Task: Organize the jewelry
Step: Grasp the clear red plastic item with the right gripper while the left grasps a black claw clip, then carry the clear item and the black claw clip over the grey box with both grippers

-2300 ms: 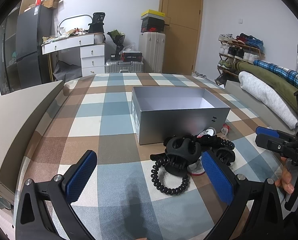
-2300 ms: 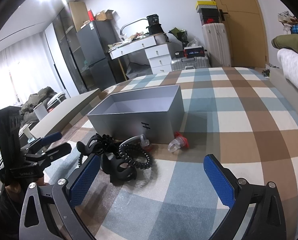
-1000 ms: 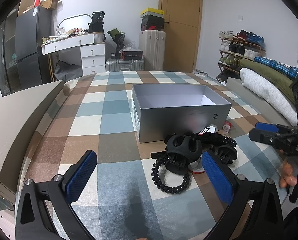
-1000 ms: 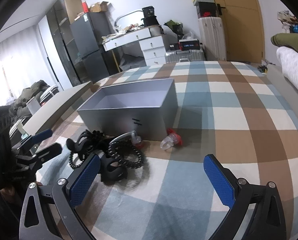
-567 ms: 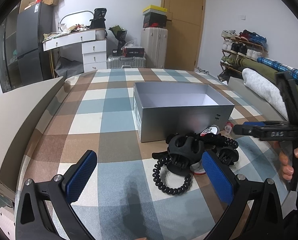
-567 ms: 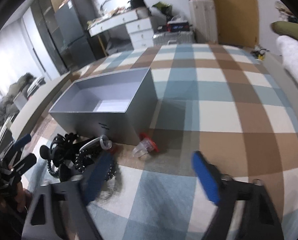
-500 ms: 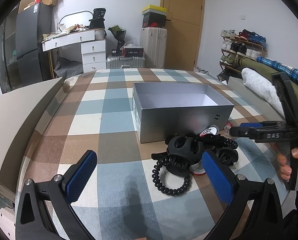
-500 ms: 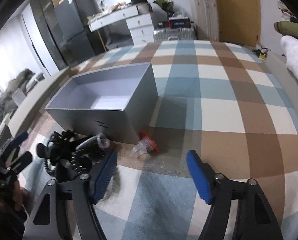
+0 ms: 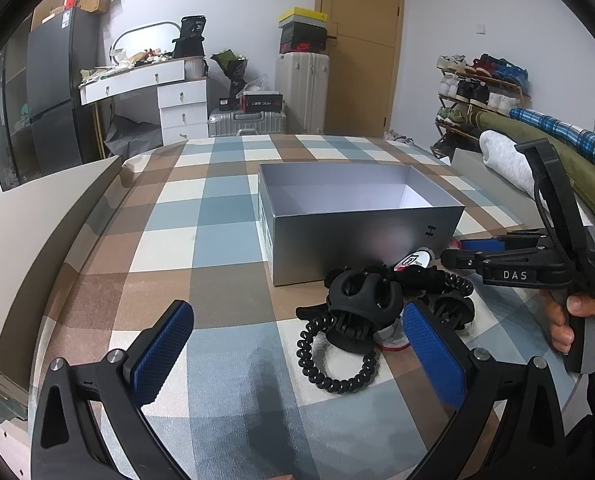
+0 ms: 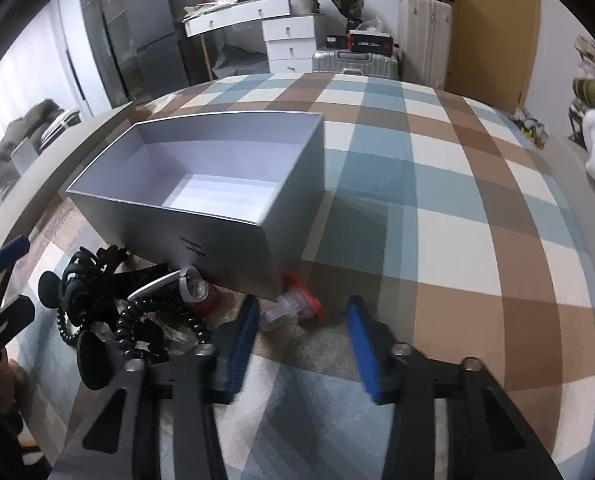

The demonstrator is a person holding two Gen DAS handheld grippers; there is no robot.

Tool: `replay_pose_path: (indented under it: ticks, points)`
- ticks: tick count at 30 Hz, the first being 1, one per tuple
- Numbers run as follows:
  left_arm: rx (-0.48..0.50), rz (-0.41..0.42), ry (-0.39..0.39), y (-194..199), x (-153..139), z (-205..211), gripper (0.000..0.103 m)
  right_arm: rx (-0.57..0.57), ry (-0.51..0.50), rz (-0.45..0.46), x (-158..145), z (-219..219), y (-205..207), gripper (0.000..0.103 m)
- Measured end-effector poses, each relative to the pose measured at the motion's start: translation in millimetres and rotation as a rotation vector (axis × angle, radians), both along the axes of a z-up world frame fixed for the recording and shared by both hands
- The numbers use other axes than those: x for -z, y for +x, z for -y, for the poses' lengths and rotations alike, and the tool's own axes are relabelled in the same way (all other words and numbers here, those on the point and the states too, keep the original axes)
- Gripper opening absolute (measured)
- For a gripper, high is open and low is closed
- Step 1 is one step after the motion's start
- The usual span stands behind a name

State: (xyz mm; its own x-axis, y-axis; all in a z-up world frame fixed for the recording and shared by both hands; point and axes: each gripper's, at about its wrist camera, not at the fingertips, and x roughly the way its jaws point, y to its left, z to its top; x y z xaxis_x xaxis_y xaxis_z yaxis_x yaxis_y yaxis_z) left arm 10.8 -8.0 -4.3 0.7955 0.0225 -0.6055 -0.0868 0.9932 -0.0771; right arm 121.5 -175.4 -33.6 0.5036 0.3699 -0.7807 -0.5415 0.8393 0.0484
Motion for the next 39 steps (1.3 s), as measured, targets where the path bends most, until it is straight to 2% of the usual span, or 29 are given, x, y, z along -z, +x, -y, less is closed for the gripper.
replay_pose_path:
  ticks: [1,8,12,18,22,27,29,32,33,35,37,39]
  points:
    - [0.001,0.000,-0.002,0.0,0.0,-0.2,0.102,-0.004,-0.012,0.011,0.1,-1.7,-1.2,0.028]
    - [0.000,-0.002,-0.009,0.3,0.7,-1.2,0.102,-0.020,0.000,0.025,0.0,4.5,-22.6,0.027]
    - [0.008,-0.002,-0.007,0.8,1.1,0.0,0.102,0.003,0.047,0.036,-5.3,17.7,-42.9,0.027]
    - [0.044,-0.037,0.027,5.3,3.3,9.2,0.102,-0.022,0.209,0.085,-21.5,29.5,-68.3,0.027]
    - [0.086,-0.075,0.044,11.5,6.0,15.6,0.102,-0.061,0.256,0.104,-27.5,22.9,-73.6,0.027]
    - [0.140,-0.077,0.039,16.0,5.3,20.2,0.097,-0.079,0.258,0.098,-24.5,17.9,-75.7,0.027]
    - [0.154,-0.082,0.038,18.7,6.0,22.4,0.092,-0.079,0.264,0.093,-23.7,18.5,-73.6,0.027]
    - [0.178,-0.121,0.045,26.3,9.7,28.1,0.076,-0.079,0.273,0.089,-23.7,20.9,-73.3,0.027]
    - [0.178,-0.134,0.051,27.4,11.2,29.2,0.066,-0.078,0.277,0.086,-23.8,21.6,-72.4,0.027]
    - [0.172,-0.149,0.056,27.2,13.7,29.5,0.057,-0.074,0.281,0.084,-23.4,23.1,-72.4,0.027]
    - [0.174,-0.143,0.047,25.0,13.0,28.0,0.040,-0.074,0.288,0.080,-23.5,24.1,-72.2,0.027]
    - [0.175,-0.126,0.039,22.2,10.8,26.9,0.040,-0.076,0.291,0.078,-23.6,24.2,-72.9,0.027]
